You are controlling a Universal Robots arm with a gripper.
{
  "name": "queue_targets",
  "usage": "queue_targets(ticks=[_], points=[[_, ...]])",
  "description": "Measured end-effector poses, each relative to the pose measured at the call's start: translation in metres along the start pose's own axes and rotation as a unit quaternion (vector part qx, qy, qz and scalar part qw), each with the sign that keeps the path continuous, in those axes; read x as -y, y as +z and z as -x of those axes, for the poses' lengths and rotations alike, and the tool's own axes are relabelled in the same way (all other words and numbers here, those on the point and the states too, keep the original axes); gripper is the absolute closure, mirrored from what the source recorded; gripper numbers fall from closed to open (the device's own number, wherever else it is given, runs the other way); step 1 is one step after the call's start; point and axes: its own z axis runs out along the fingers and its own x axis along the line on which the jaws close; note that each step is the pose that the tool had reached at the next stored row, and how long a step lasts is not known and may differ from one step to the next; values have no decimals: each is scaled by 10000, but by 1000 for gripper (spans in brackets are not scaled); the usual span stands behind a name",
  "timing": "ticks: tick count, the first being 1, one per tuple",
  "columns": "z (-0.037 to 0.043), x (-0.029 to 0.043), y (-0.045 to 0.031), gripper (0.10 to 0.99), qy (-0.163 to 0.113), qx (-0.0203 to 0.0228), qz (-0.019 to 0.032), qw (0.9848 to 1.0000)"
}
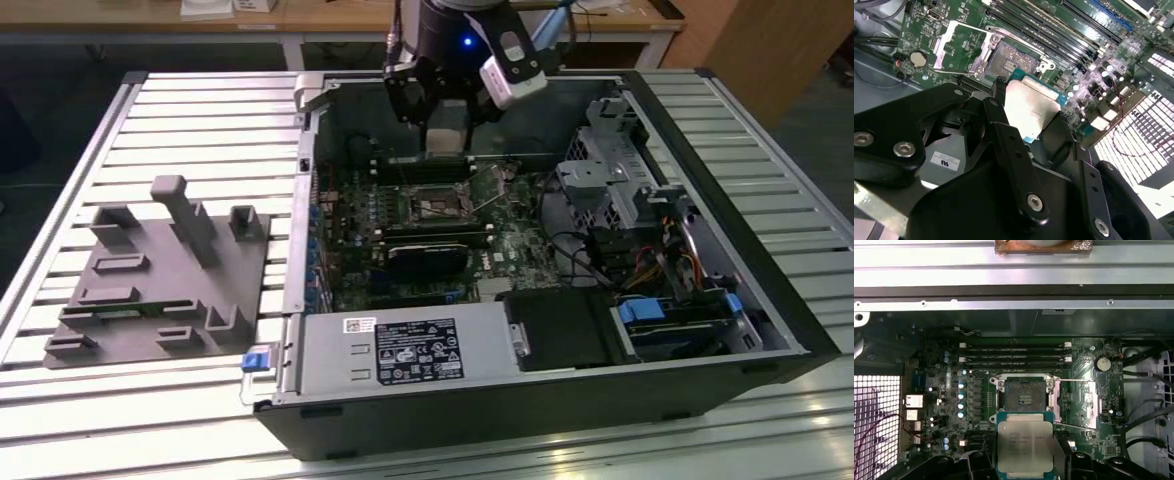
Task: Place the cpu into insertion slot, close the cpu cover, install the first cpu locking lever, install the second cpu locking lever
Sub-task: 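Place the cpu into insertion slot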
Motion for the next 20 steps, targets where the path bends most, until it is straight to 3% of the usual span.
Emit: queue_targets(ticks=[18, 20], points=[[6, 29, 326, 549, -1, 16, 1, 10000], [6, 30, 330, 549, -2, 17, 1, 10000]])
